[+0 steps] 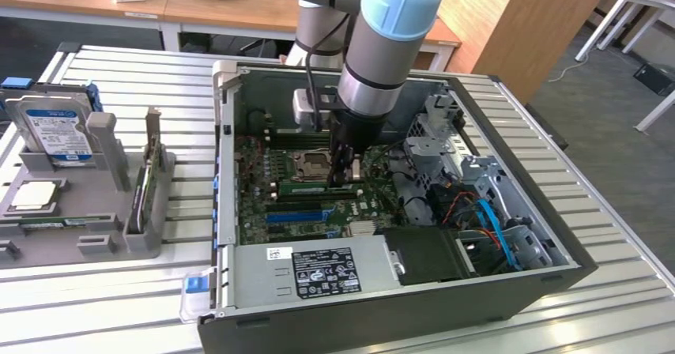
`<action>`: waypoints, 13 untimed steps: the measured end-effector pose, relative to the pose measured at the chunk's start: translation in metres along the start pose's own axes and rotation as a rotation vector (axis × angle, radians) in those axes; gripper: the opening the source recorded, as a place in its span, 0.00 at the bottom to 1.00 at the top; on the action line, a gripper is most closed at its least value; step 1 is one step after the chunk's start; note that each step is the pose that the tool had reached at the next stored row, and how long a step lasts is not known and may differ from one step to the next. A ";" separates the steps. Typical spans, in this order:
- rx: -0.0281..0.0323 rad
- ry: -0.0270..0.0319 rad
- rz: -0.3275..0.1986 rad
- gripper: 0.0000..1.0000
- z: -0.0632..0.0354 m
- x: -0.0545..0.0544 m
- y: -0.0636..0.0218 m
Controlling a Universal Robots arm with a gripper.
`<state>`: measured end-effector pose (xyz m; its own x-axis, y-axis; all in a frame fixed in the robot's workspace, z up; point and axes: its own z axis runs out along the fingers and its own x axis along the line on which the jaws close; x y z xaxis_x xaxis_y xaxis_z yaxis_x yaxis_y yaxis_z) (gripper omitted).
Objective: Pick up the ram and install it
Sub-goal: 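Insert the ram into the slot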
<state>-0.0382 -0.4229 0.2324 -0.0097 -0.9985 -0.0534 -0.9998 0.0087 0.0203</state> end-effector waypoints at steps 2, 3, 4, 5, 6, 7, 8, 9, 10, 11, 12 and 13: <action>0.0000 0.0003 0.000 0.12 0.0000 0.000 0.0000; 0.0000 0.0004 0.000 0.12 0.0000 0.000 0.0000; -0.0001 0.0005 0.000 0.12 0.0000 0.000 0.0000; -0.0001 0.0005 0.000 0.12 0.0001 0.000 0.0000; 0.0002 0.0004 0.000 0.12 0.0004 0.000 0.0000; 0.0002 0.0006 0.000 0.12 0.0006 0.000 0.0000; 0.0003 0.0006 0.000 0.12 0.0006 0.000 0.0000; 0.0003 0.0005 0.000 0.12 0.0006 0.000 -0.0001; 0.0003 0.0003 0.000 0.12 0.0007 0.000 -0.0001; 0.0004 0.0003 0.000 0.12 0.0008 0.000 -0.0001; 0.0004 0.0004 0.001 0.12 0.0008 -0.001 -0.0001; 0.0004 0.0004 0.001 0.12 0.0008 -0.001 0.0000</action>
<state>-0.0382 -0.4223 0.2316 -0.0106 -0.9985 -0.0530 -0.9998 0.0095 0.0200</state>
